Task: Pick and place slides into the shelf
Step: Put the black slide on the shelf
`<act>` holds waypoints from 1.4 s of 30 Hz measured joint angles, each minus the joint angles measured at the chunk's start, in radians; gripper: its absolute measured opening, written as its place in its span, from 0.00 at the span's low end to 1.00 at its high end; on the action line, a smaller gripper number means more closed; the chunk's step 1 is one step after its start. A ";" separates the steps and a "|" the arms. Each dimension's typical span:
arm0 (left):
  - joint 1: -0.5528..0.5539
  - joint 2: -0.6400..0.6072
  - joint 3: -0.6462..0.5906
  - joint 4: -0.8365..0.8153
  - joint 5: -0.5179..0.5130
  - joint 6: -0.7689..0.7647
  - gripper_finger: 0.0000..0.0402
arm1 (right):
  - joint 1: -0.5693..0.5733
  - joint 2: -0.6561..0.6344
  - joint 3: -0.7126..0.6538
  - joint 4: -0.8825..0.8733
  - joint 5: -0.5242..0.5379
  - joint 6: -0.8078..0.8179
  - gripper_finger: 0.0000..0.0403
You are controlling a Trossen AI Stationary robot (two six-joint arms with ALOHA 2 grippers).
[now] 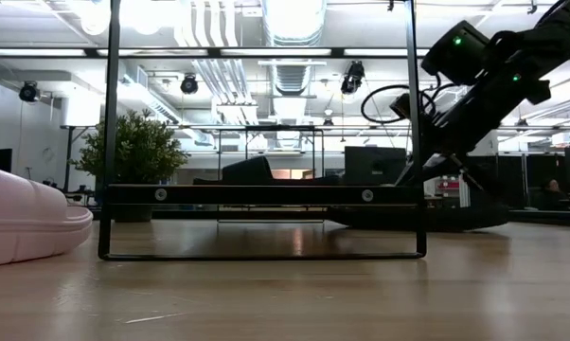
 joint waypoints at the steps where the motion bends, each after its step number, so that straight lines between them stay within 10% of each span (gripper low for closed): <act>1: 0.000 0.000 0.000 0.000 0.000 0.000 0.00 | 0.000 -0.014 -0.001 -0.018 0.011 0.000 0.02; 42: 0.000 0.000 0.000 0.001 0.000 0.001 0.00 | 0.000 -0.408 0.069 -0.396 -0.087 -0.160 0.02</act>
